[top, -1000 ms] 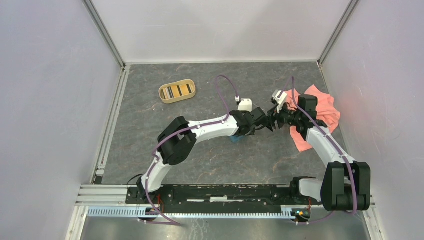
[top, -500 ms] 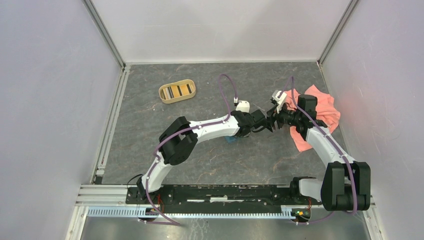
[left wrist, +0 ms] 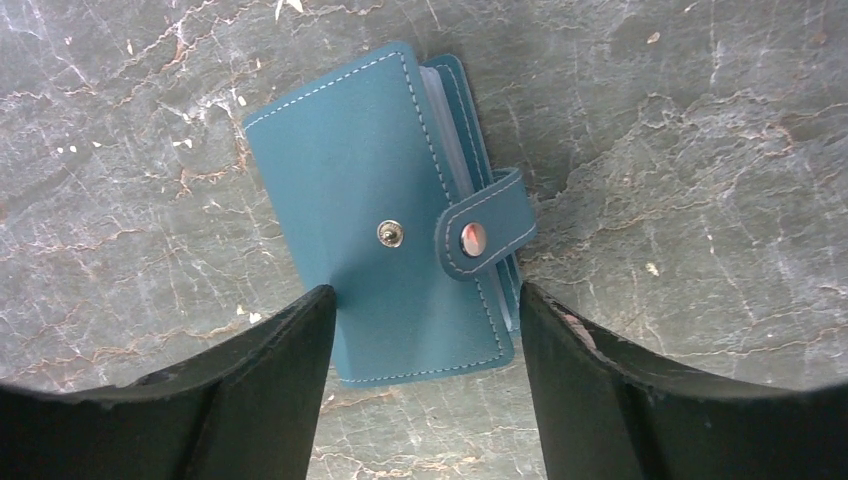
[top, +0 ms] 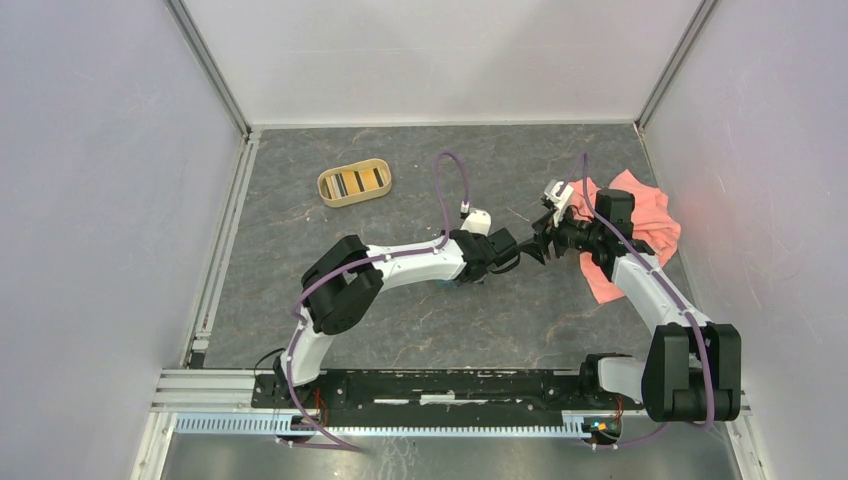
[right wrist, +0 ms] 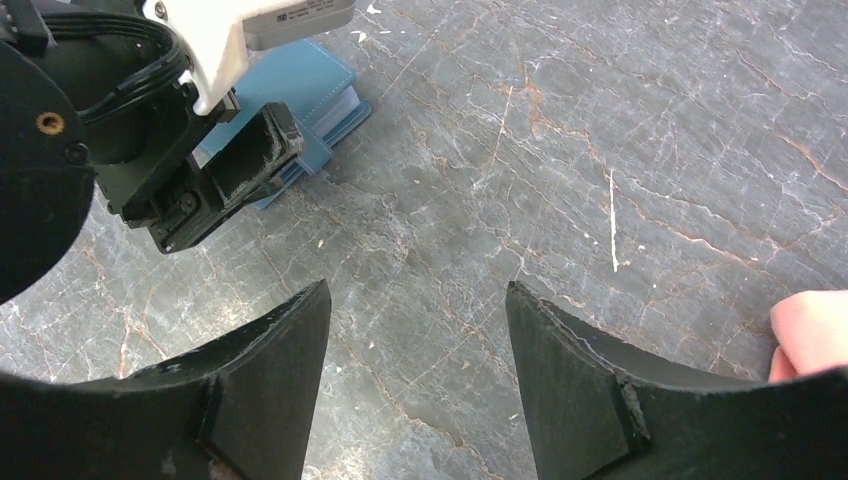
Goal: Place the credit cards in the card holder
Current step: Open the card holder at the center of the board.
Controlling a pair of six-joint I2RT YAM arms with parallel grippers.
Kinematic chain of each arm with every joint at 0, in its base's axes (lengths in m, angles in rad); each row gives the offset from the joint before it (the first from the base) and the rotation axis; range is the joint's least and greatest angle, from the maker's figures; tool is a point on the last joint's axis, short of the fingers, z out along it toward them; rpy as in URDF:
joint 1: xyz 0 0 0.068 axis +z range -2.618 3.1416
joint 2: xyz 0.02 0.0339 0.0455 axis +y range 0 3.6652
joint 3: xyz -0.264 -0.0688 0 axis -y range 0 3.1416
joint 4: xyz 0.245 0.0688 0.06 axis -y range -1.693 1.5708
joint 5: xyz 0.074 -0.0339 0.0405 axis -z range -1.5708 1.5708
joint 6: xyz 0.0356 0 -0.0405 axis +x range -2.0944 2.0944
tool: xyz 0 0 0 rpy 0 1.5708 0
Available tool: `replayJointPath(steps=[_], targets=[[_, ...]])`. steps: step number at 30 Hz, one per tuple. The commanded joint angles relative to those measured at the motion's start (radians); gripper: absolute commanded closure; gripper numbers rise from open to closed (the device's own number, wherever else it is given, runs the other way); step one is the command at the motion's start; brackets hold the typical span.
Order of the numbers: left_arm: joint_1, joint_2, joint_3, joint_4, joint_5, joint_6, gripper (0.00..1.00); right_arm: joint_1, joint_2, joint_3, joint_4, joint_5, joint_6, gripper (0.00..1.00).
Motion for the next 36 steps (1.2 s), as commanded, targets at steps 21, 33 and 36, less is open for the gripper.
replayJointPath(steps=[21,33,36], targets=[[0.006,-0.250,-0.212,0.215,0.040,0.032,0.70,0.002,0.029,-0.037,0.059,-0.114,0.046,0.28],[0.199,-0.552,-0.645,0.574,0.368,-0.027,0.98,0.142,0.088,-0.073,0.170,-0.060,0.122,0.27],[0.263,-0.639,-0.764,0.676,0.463,-0.065,0.98,0.229,0.139,-0.012,0.141,0.036,0.129,0.25]])
